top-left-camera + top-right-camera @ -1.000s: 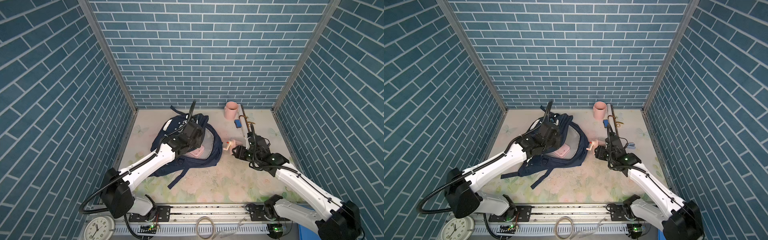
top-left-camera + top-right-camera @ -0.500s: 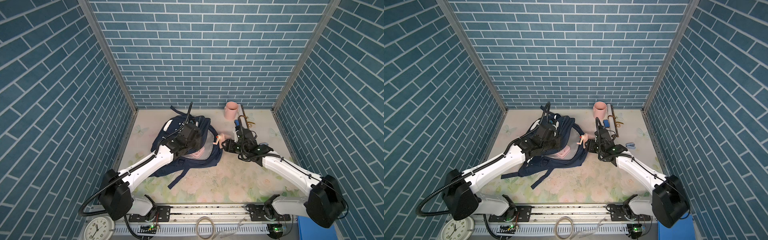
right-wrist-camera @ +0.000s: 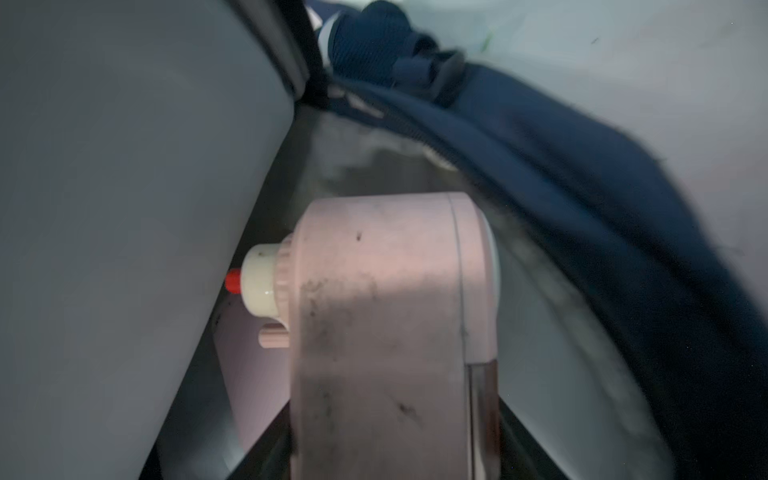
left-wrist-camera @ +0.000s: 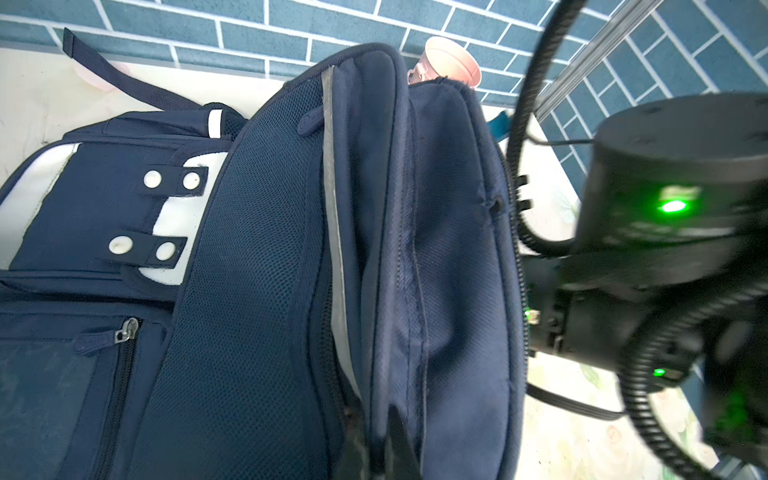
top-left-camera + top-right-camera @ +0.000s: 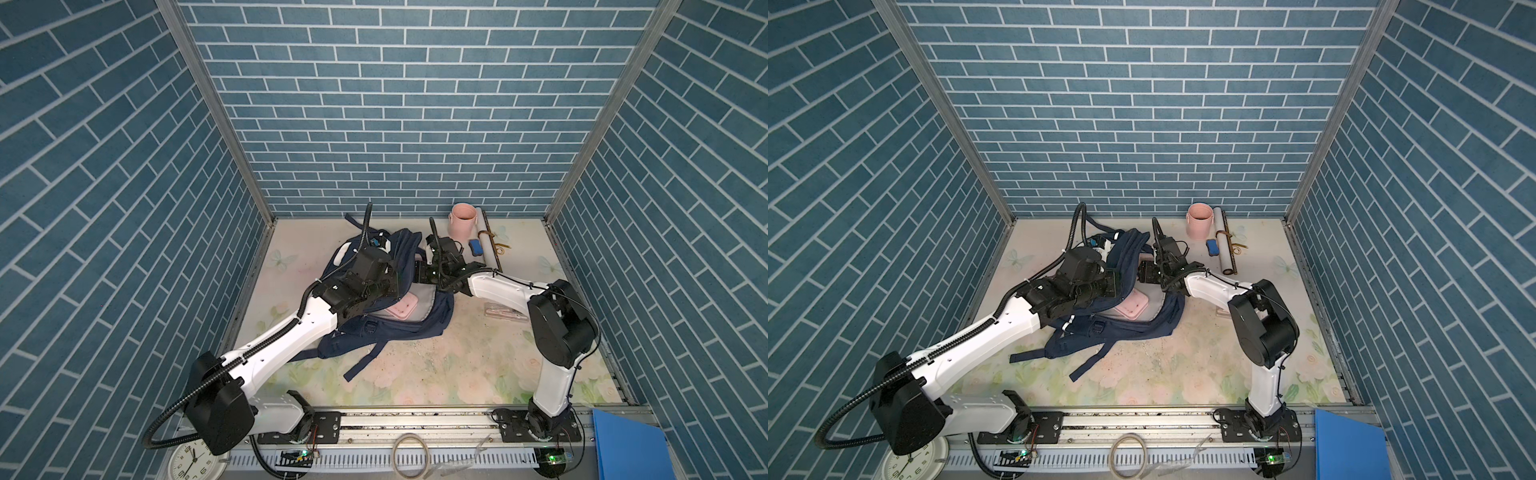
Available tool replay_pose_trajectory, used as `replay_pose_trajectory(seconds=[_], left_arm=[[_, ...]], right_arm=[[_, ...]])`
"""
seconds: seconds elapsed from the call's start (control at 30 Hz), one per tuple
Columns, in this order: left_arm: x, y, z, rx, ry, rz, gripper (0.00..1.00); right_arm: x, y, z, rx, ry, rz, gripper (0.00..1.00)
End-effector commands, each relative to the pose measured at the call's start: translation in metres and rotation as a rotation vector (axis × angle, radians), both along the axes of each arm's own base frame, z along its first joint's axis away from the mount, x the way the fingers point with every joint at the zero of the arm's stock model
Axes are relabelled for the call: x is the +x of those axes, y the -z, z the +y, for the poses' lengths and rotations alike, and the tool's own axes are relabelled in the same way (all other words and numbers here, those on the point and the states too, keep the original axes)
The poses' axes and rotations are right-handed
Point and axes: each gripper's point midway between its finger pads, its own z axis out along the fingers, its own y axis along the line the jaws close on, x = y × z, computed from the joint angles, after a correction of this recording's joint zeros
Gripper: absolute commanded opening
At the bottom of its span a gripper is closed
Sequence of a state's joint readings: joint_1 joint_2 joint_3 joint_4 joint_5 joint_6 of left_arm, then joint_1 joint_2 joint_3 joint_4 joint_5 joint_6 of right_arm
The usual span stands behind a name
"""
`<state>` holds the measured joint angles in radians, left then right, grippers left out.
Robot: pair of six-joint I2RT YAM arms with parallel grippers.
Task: Pack the student bag
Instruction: 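Carry the sharpener into the backpack with the right gripper while the left holds it open, then release the sharpener inside the bag and move the right gripper to the zipper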
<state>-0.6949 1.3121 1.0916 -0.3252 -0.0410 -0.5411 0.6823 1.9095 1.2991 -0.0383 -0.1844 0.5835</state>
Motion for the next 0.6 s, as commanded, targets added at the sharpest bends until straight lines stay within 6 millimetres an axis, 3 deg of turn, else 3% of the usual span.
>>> replay_pose_trajectory(seconds=[0.0, 0.07, 0.1, 0.23, 0.4, 0.47, 0.57], left_arm=[[0.007, -0.04, -0.003, -0.115, -0.012, -0.108, 0.0], [0.008, -0.04, -0.003, -0.133, -0.011, -0.105, 0.0], [0.007, -0.04, -0.004, -0.138, -0.005, -0.106, 0.0], [0.007, -0.043, -0.011, -0.147, 0.032, -0.103, 0.0], [0.005, -0.038, -0.026, -0.153, 0.071, -0.086, 0.0], [0.002, -0.03, -0.04, -0.145, 0.099, -0.075, 0.0], [0.0, -0.019, -0.067, -0.137, 0.147, -0.054, 0.0]], right_arm=[[-0.005, -0.021, 0.014, 0.022, -0.081, -0.041, 0.71], [-0.009, -0.027, 0.006, 0.02, -0.077, -0.053, 0.77], [-0.013, -0.033, 0.002, 0.029, -0.079, -0.065, 0.88], [-0.02, -0.05, -0.023, 0.05, -0.055, -0.094, 0.91], [-0.029, -0.058, -0.085, -0.037, 0.08, -0.069, 0.9], [-0.038, -0.056, -0.12, -0.065, 0.183, -0.048, 0.89], [-0.057, -0.048, -0.156, -0.029, 0.278, -0.001, 0.88]])
